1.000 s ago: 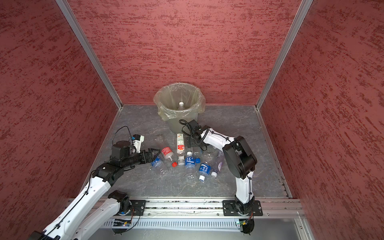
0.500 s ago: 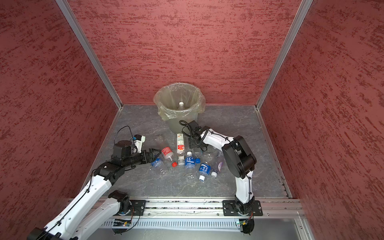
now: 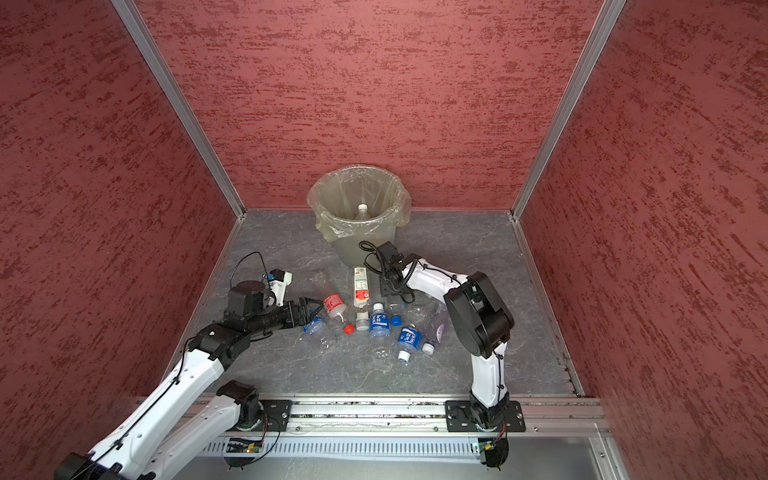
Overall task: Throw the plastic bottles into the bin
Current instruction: 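Close the right gripper on the clear blue-stripe bottle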
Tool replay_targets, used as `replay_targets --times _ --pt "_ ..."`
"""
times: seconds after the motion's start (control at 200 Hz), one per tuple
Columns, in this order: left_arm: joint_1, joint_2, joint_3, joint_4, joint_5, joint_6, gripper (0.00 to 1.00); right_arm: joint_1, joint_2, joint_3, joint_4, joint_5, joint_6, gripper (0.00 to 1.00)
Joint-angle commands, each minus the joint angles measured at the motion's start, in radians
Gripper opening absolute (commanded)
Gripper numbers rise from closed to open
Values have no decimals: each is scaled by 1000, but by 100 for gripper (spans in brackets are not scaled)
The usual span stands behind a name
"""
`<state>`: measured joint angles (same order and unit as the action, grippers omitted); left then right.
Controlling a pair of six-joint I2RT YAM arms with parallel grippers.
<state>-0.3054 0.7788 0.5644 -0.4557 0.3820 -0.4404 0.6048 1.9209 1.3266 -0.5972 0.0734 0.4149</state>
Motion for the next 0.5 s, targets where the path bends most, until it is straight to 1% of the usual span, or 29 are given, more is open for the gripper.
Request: replay_targets --times 0.0,0.065,0.19,0.491 --pt "-8 -5 7 10 -11 3 100 -4 -39 -26 12 -12 18 39" --pt "-8 -4 4 8 -10 2 99 -4 -58 -37 23 -15 18 36" --pt "-8 -5 5 8 -12 5 99 -4 -98 -56 38 -10 20 35" --pt "-11 -6 20 -9 -15 4 99 -3 -175 -95 58 -4 -1 36"
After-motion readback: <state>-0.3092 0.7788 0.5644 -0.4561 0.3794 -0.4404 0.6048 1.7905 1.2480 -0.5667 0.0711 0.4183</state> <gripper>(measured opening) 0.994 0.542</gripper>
